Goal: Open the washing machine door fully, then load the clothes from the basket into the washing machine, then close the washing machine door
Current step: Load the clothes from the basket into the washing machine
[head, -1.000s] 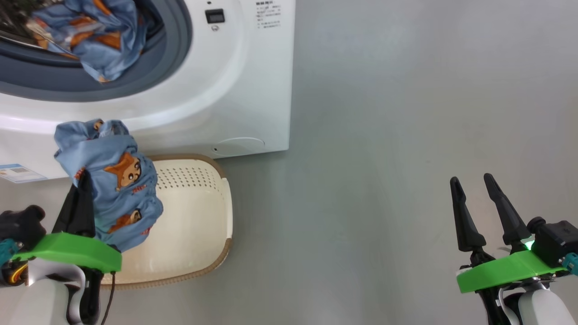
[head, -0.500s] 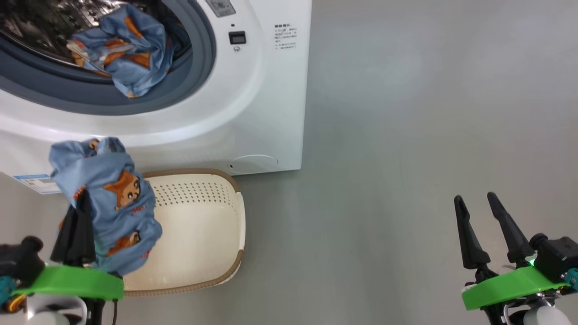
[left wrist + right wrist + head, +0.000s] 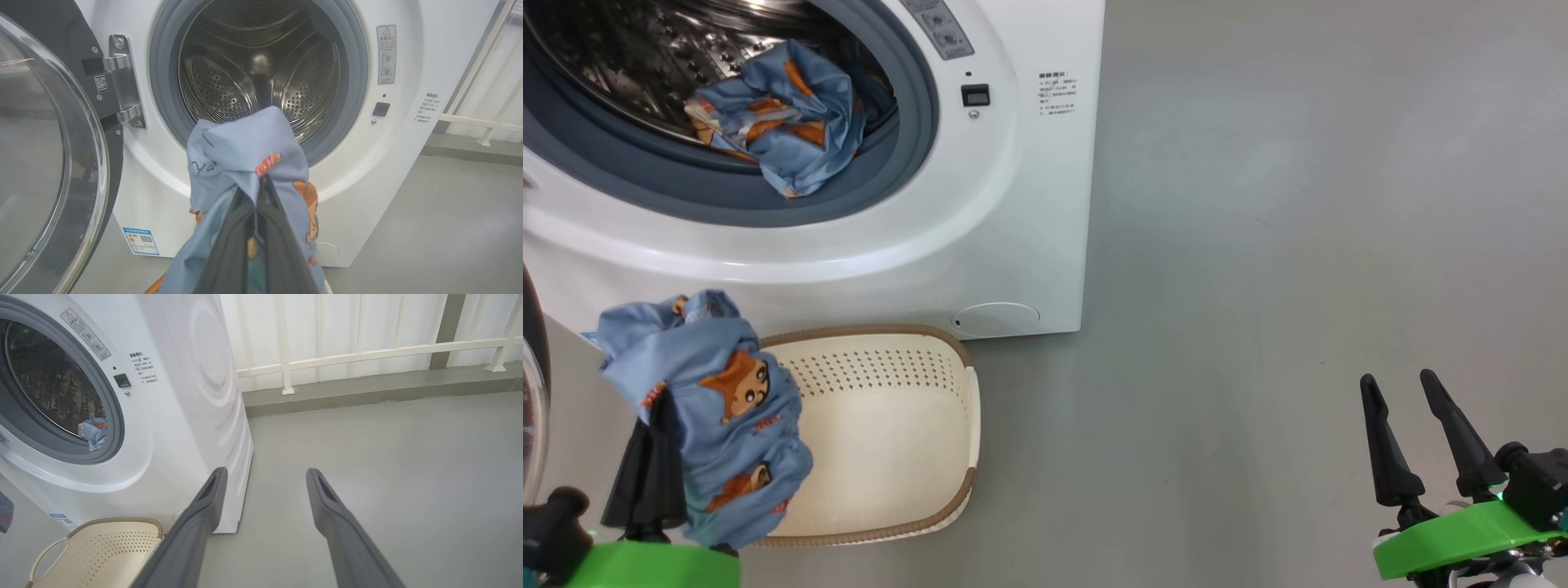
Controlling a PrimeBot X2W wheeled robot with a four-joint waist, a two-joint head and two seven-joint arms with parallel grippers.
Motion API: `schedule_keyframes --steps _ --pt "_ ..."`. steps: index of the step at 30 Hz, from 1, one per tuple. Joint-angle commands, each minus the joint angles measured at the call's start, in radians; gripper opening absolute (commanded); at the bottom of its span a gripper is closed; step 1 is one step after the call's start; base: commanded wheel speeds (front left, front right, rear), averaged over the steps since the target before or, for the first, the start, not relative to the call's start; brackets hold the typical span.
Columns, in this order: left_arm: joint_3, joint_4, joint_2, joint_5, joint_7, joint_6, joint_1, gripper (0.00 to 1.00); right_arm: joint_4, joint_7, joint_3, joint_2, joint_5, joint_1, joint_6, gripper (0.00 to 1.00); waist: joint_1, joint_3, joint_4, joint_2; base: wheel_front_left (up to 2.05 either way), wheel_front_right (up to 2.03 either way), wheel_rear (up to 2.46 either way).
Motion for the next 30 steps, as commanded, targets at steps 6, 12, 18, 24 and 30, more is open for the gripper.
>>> schedule_keyframes --steps 6,12,18,24,30 --pt "0.059 -0.069 0.004 0.024 -0.006 -0.002 0.025 0.00 -0.031 -0.005 0.018 -0.019 0.018 0.013 0.004 1.00 0.0000 -0.004 0.002 0.0000 0.00 0.00 0.00" --pt "0.065 -0.084 -0.005 0.022 -0.006 -0.002 0.032 0.00 -0.033 -0.005 0.019 -0.017 0.015 0.015 0.004 1.00 0.0000 0.001 0.005 0.0000 0.00 0.00 0.00" --pt "0.068 -0.091 -0.009 0.017 -0.006 -0.002 0.028 0.00 -0.035 -0.005 0.019 -0.016 0.014 0.009 0.004 1.00 0.0000 0.012 0.005 0.0000 0.00 0.00 0.00" --pt "0.072 -0.094 -0.011 0.011 -0.006 -0.002 0.021 0.00 -0.037 -0.005 0.021 -0.011 0.013 -0.001 0.004 1.00 0.0000 0.030 0.005 0.0000 0.00 0.00 0.00" --pt "0.076 -0.096 -0.011 0.010 -0.006 -0.002 0.015 0.00 -0.037 -0.005 0.022 -0.008 0.013 -0.008 0.004 1.00 0.0000 0.044 0.005 0.0000 0.00 0.00 0.00"
